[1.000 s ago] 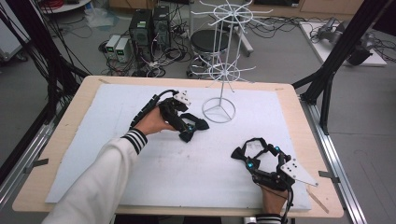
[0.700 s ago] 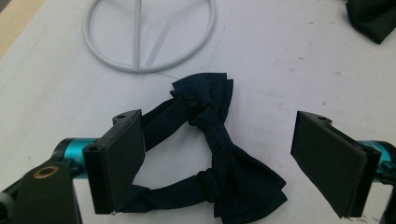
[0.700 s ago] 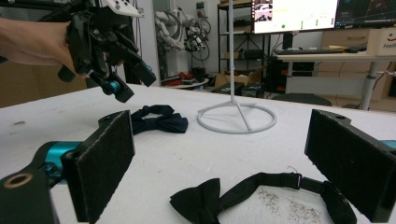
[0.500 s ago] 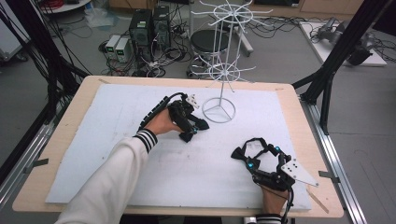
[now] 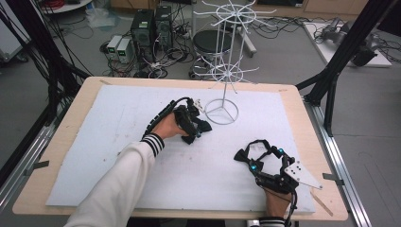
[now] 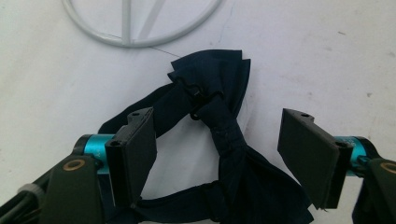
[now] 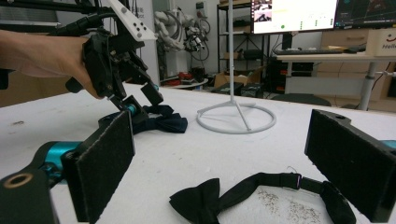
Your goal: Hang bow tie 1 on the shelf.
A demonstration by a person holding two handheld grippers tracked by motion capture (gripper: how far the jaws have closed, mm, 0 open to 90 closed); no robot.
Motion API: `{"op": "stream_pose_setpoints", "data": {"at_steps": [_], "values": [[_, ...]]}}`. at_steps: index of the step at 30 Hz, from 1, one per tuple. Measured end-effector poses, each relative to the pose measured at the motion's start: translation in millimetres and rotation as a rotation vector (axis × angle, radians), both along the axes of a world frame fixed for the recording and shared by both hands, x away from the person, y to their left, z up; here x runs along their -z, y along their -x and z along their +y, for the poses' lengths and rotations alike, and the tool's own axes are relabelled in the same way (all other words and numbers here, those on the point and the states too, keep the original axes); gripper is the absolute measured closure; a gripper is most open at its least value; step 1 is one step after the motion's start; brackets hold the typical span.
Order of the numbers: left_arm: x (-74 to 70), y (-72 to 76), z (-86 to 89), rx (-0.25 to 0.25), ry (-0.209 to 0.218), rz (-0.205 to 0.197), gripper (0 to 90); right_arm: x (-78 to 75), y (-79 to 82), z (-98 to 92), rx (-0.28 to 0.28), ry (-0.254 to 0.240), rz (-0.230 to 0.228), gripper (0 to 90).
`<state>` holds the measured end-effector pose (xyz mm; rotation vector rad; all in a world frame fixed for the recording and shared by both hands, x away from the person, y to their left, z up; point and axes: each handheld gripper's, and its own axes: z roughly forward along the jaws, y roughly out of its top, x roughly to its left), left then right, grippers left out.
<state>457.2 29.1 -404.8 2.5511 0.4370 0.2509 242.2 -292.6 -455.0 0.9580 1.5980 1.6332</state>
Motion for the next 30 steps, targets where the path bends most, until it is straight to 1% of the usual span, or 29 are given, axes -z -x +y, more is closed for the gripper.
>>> {"op": "stream_pose_setpoints", "data": {"at_steps": [4, 8, 9, 11, 12, 13, 15, 16, 17, 18, 19, 21, 22, 24, 25, 26, 27, 28, 30], "values": [[3.9, 0.1, -2.7, -0.014, -0.025, 0.020, 33.3, 0.1, -0.1, -0.1, 0.002, -0.004, 0.002, 7.6], [7.9, -0.8, -4.2, -0.029, -0.031, 0.034, 33.7, 0.1, -0.1, 0.0, 0.001, -0.008, 0.005, 7.6], [8.6, -1.1, -4.5, -0.027, -0.038, 0.036, 35.9, 0.0, -0.1, -0.5, 0.002, -0.009, 0.006, 7.5], [9.7, -1.0, -5.4, -0.028, -0.043, 0.045, 36.8, 0.0, -0.1, -0.5, 0.005, -0.011, 0.008, 7.5], [10.6, -0.9, -5.8, -0.028, -0.046, 0.046, 39.1, 0.0, -0.1, -0.6, 0.006, -0.010, 0.005, 7.6], [11.6, -0.2, -6.7, -0.030, -0.038, 0.050, 39.1, 0.0, -0.1, -0.6, 0.006, -0.010, 0.005, 7.6], [11.4, -0.4, -7.5, -0.022, -0.060, 0.051, 42.7, 0.0, -0.6, -0.9, 0.007, -0.006, 0.000, 7.6], [12.1, -0.2, -7.9, -0.022, -0.059, 0.053, 45.0, 0.1, -0.6, -1.0, 0.007, -0.007, -0.001, 7.6], [12.6, -0.1, -8.1, -0.024, -0.060, 0.059, 45.4, 0.1, -0.7, -1.0, 0.006, -0.008, 0.000, 7.6], [13.2, 0.1, -8.6, -0.036, -0.052, 0.060, 45.4, 0.1, -0.7, -1.0, 0.006, -0.008, 0.000, 7.6], [12.5, -0.4, -8.3, -0.036, -0.057, 0.064, 47.5, 0.0, -0.6, -1.0, 0.007, -0.008, 0.002, 7.6], [13.0, 0.7, -8.7, -0.054, -0.042, 0.070, 50.3, 0.0, -0.7, -0.8, 0.008, -0.011, 0.003, 7.5], [12.6, 0.6, -8.4, -0.050, -0.044, 0.075, 50.3, 0.0, -0.7, -0.8, 0.008, -0.011, 0.003, 7.5], [12.9, 1.2, -8.2, -0.057, -0.034, 0.081, 56.3, 0.0, -0.3, -0.8, 0.009, -0.016, 0.007, 7.6], [13.0, 1.4, -8.0, -0.057, -0.029, 0.089, 56.3, 0.0, -0.3, -0.8, 0.009, -0.016, 0.007, 7.6], [13.3, 1.7, -7.9, -0.057, -0.018, 0.100, 60.1, 0.1, -0.3, -0.8, 0.009, -0.015, 0.006, 7.5], [12.2, 1.9, -8.0, -0.057, -0.029, 0.099, 68.3, 0.0, -0.4, -0.8, 0.009, -0.014, 0.006, 7.6], [12.1, 2.7, -8.6, -0.060, -0.025, 0.098, 72.6, 0.0, -0.3, -0.8, 0.009, -0.014, 0.006, 7.6], [12.1, 3.5, -9.5, -0.069, -0.027, 0.094, 73.9, 0.1, -0.4, -0.8, 0.009, -0.014, 0.005, 7.6]]}}
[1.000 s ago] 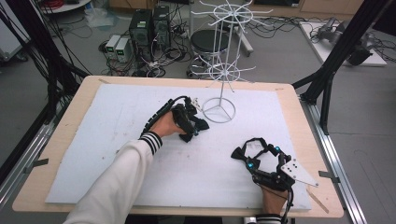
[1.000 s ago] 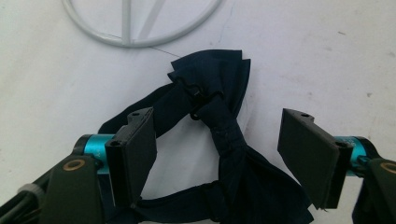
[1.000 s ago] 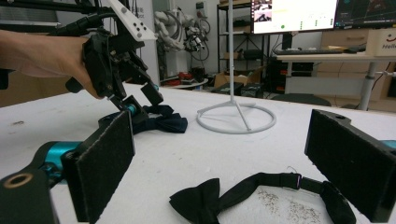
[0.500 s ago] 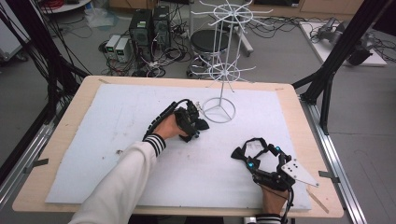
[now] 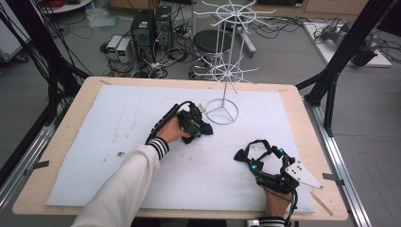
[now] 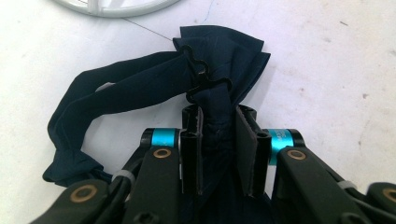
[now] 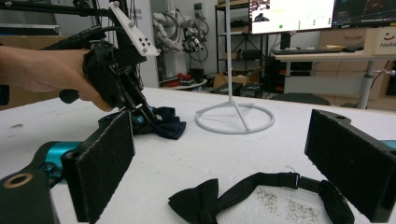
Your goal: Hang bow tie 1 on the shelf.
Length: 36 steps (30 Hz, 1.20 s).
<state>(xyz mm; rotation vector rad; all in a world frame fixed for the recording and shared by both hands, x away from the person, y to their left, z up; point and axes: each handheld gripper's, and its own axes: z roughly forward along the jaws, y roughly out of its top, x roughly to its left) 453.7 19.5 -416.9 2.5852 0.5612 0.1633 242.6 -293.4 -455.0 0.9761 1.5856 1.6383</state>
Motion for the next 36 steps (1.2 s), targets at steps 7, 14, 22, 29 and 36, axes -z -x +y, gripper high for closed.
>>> {"op": "stream_pose_setpoints", "data": {"at_steps": [7, 14, 22, 29, 36], "values": [[-1.4, 1.1, 0.9, 0.001, -0.004, -0.003, 75.2, 0.0, 0.1, -0.1, -0.002, -0.004, 0.002, 7.5], [-5.3, 3.0, 2.5, 0.015, 0.021, -0.011, 75.2, 0.0, 0.1, 0.0, -0.002, -0.003, 0.002, 7.6], [-13.5, 3.7, 11.6, 0.017, 0.074, -0.017, 75.3, -0.1, 0.2, 0.0, -0.003, -0.003, 0.004, 7.6], [-20.2, 7.7, 20.7, 0.018, 0.121, -0.035, 75.4, 0.0, 0.1, 0.0, -0.002, 0.000, 0.004, 7.6], [-23.9, 7.4, 27.7, 0.019, 0.163, -0.042, 75.3, -0.1, 0.0, 0.1, -0.002, 0.002, 0.002, 7.6]]}}
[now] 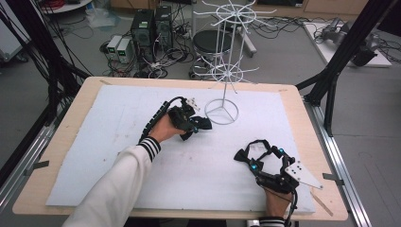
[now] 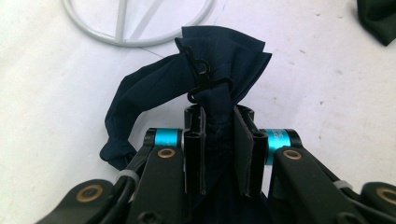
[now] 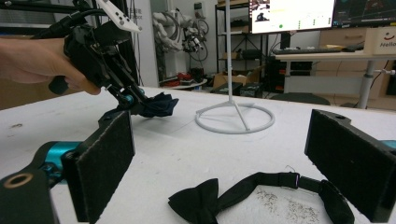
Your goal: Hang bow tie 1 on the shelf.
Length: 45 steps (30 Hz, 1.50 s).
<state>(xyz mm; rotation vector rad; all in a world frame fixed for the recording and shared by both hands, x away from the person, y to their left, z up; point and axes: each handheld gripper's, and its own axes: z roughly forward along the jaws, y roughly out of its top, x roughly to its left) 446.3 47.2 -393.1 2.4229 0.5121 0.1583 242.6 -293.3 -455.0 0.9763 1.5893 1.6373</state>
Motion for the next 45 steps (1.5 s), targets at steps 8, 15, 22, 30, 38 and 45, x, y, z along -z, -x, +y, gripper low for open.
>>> {"op": "stream_pose_setpoints", "data": {"at_steps": [8, 15, 22, 30, 38, 45], "values": [[-11.8, -3.6, 17.7, -0.023, 0.146, 0.033, 76.0, -0.1, -0.1, 0.0, 0.000, 0.002, 0.002, 7.6], [-20.6, -5.3, 33.5, -0.055, 0.217, 0.023, 76.0, -0.1, 0.0, 0.0, 0.000, 0.002, 0.002, 7.6], [-25.1, -6.1, 44.2, -0.072, 0.261, 0.008, 76.0, -0.1, 0.4, 0.5, -0.003, -0.002, 0.008, 7.6], [-32.3, -6.3, 54.5, -0.082, 0.316, -0.009, 76.0, 0.0, 0.2, 0.6, 0.000, 0.001, 0.003, 7.6], [-45.5, -7.5, 68.5, -0.105, 0.394, -0.046, 76.0, 0.0, 0.0, 0.9, 0.000, 0.005, -0.002, 7.6], [-57.1, -8.4, 80.1, -0.129, 0.454, -0.066, 76.0, 0.0, 0.0, 0.8, 0.002, 0.009, -0.002, 7.6]]}}
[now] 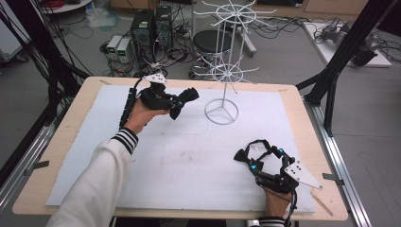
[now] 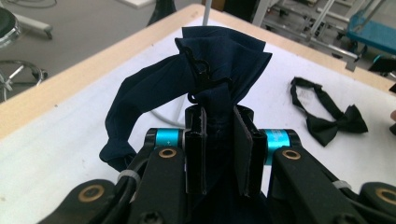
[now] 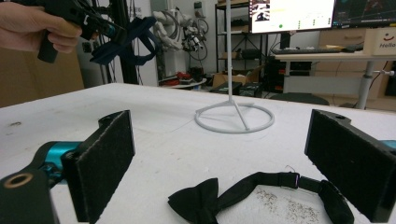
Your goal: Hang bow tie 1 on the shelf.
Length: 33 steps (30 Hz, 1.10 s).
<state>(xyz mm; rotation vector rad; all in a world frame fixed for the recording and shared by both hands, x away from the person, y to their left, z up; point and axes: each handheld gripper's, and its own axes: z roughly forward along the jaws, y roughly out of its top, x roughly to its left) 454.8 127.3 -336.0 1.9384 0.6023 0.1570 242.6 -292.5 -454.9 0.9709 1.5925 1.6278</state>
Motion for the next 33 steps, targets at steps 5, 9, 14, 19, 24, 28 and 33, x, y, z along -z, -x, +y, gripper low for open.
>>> {"op": "stream_pose_setpoints", "data": {"at_steps": [5, 9, 14, 19, 24, 28, 33], "values": [[-3.2, -0.2, 4.3, 0.001, 0.013, -0.005, 76.0, 0.0, 0.2, 0.3, -0.001, 0.000, 0.000, 7.6], [-8.1, -0.1, 5.3, 0.001, 0.022, -0.015, 76.0, 0.0, 0.1, 0.3, -0.001, 0.001, -0.001, 7.6], [-18.2, -2.7, 8.0, 0.001, 0.073, -0.027, 76.0, 0.1, 0.2, 0.4, -0.002, 0.001, -0.002, 7.6], [-26.4, -5.3, 11.7, 0.001, 0.098, -0.039, 76.1, 0.1, 0.6, 0.7, -0.002, -0.002, -0.001, 7.6], [-32.7, -10.0, 14.0, -0.003, 0.131, -0.036, 76.0, 0.1, 0.2, 0.4, 0.002, -0.001, -0.003, 7.6], [-38.0, -13.4, 13.5, -0.003, 0.154, -0.039, 76.1, 0.0, -0.1, 0.4, 0.001, -0.003, -0.001, 7.6], [-44.2, -17.9, 10.0, -0.009, 0.161, -0.045, 76.1, 0.0, 0.0, 0.4, 0.001, -0.006, 0.001, 7.6]]}}
